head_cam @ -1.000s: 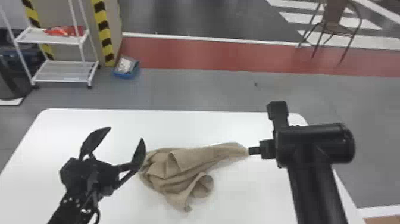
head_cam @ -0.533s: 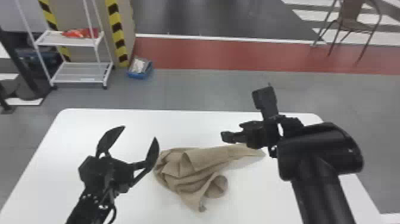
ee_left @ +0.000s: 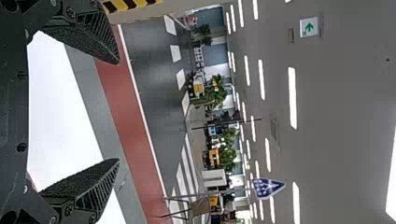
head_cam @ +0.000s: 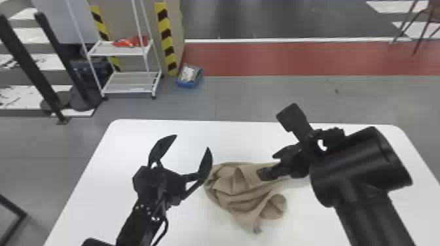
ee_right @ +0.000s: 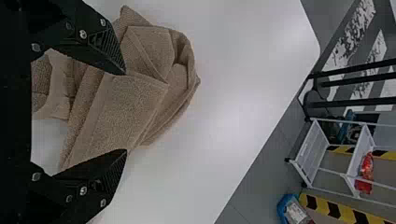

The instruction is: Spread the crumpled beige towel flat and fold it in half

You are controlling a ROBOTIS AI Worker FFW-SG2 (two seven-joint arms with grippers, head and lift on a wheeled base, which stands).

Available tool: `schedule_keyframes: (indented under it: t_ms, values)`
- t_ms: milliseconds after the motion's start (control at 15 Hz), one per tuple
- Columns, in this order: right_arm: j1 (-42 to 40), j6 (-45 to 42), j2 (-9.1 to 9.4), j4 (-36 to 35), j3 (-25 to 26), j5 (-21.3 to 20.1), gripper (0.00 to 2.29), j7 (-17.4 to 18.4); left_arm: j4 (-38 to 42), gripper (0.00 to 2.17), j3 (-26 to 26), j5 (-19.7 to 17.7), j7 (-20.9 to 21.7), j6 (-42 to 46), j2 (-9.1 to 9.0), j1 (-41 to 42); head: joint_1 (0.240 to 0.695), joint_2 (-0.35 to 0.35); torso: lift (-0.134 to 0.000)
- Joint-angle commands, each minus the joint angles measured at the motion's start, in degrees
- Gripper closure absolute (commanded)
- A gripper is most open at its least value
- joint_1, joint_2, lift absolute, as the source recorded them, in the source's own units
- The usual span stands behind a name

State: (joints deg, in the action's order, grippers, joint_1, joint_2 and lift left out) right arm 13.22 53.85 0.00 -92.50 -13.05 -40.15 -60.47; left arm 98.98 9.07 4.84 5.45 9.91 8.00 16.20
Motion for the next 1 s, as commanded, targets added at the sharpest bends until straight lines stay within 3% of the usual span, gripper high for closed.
schedule_keyframes:
  t_ms: [0, 133, 933]
  values:
    - [0.23, 1.66, 0.05, 1.18, -1.89, -1.68, 0.35, 0.0, -0.01, 0.15, 0.24, 0.17, 0.0, -0.03, -0.01, -0.12, 0.695, 0.054, 0.0]
    - [1.02, 1.48, 0.05, 4.17, -3.12, -1.6, 0.5, 0.0, -0.1, 0.15, 0.33, 0.61, 0.0, -0.03, -0.01, -0.12, 0.695, 0.053, 0.0]
    - [3.66, -5.73, 0.05, 11.72, -7.17, -0.28, 0.5, 5.36, -1.06, 0.15, 0.68, 1.58, -0.26, 0.32, -0.18, -0.12, 0.695, 0.072, 0.0]
